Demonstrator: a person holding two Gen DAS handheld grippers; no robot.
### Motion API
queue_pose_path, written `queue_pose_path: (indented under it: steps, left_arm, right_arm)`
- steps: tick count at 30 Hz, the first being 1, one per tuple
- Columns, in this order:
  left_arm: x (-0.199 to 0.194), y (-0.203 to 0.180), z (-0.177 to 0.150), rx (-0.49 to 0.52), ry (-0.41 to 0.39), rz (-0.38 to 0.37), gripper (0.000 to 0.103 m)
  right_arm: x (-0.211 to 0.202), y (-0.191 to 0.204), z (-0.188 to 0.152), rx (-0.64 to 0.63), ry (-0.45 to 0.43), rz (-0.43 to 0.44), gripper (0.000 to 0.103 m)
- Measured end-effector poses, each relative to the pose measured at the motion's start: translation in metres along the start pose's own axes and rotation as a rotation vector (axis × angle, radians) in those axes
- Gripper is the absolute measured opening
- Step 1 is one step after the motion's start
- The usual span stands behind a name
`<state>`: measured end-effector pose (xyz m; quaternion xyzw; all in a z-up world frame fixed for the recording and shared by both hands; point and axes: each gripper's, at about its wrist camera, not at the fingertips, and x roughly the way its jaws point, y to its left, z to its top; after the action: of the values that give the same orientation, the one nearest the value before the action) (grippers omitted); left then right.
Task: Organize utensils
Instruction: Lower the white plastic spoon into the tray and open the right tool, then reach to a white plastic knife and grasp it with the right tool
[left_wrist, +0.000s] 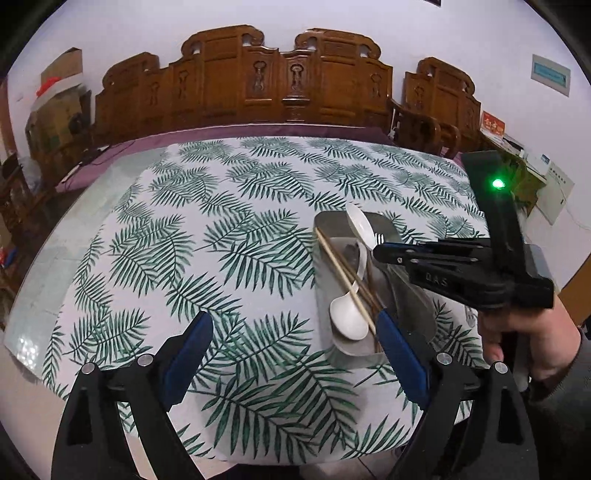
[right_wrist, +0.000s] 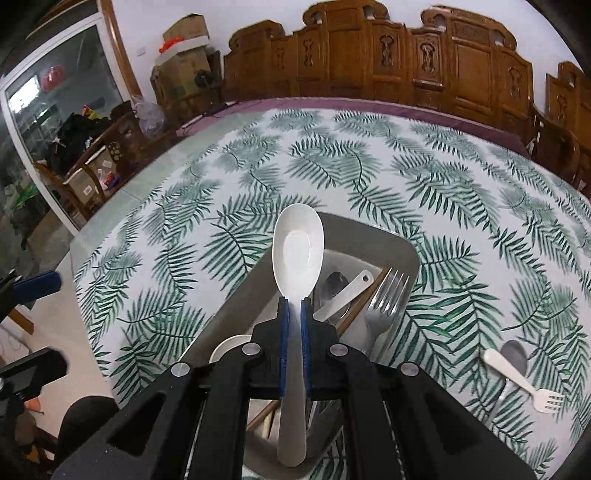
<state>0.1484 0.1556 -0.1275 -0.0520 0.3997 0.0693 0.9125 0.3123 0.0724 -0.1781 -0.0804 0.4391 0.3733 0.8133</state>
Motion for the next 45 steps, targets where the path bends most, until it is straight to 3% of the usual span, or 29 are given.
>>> queue_pose_path:
  steps: [5,13,20,32,33,35,45]
  left_arm:
    - [0.006,0.007,-0.003,-0.019,0.013,-0.002,0.086]
    - [0.011,0.004,-0.004,-0.021,0.019,-0.011,0.086]
    - [0.008,-0.015,0.000,-0.003,0.011,-0.035,0.086]
    - [0.020,-0.070,0.009,0.059,0.003,-0.100,0.086]
    - [0.022,-0.073,0.010,0.063,0.004,-0.103,0.086]
    - [0.026,-0.084,0.012,0.075,0.004,-0.112,0.086]
    - [0.046,-0.130,0.027,0.134,0.005,-0.164,0.086]
  right_arm:
    - [0.016,-0.011,0.003,0.037,0.019,-0.027,0.008]
    - [0.019,-0.016,0.003,0.066,0.013,0.014,0.009]
    - [-0.018,-0.038,0.000,0.060,-0.052,0.032,0.009]
    - [-0.084,-0.123,-0.040,0.025,-0.085,-0.095,0.009]
    - [-0.087,-0.133,-0.043,0.031,-0.085,-0.104,0.011]
    - [-0.090,-0.144,-0.048,0.035,-0.087,-0.122,0.027]
    - [-0.081,-0.208,-0.068,0.061,-0.050,-0.166,0.034]
